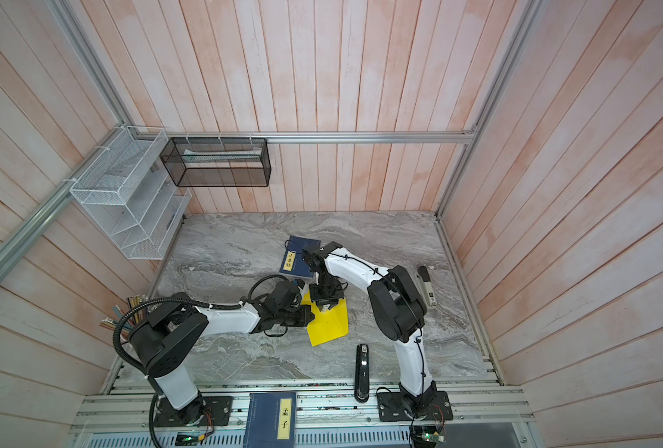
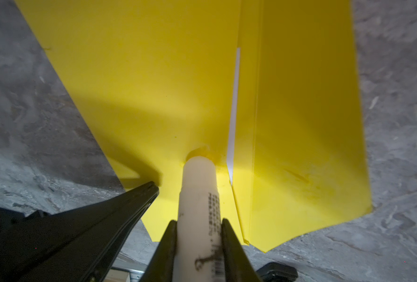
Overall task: Place the letter into the envelope and seal it
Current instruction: 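Keep rubbing glue on the envelope inner flap with the right gripper, then lift the glue stick with the right gripper while the left gripper rises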
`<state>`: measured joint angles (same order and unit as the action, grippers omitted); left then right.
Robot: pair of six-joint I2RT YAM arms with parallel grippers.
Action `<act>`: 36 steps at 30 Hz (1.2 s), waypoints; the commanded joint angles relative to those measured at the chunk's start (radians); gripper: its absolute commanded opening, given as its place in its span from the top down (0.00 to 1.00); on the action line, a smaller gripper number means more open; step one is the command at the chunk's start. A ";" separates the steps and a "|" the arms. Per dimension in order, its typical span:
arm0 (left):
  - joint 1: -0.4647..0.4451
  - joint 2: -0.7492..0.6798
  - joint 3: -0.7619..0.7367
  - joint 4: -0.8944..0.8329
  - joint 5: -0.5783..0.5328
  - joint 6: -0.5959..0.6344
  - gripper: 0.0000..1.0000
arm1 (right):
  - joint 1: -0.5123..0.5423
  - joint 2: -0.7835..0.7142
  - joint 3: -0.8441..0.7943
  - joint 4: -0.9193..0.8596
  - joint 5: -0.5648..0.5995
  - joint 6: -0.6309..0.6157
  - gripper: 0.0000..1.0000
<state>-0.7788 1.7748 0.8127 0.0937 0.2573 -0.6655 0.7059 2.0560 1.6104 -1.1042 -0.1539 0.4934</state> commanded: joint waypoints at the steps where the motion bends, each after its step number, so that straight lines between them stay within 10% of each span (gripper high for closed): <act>1: 0.004 0.032 -0.006 -0.078 -0.022 0.017 1.00 | -0.009 0.053 -0.032 -0.014 0.067 -0.006 1.00; 36: 0.004 0.025 -0.007 -0.100 -0.033 0.018 1.00 | -0.102 -0.195 -0.028 0.011 0.007 -0.004 1.00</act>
<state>-0.7780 1.7744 0.8135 0.0933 0.2562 -0.6655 0.6292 1.9175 1.6016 -1.0954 -0.1562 0.4828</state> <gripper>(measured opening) 0.053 0.267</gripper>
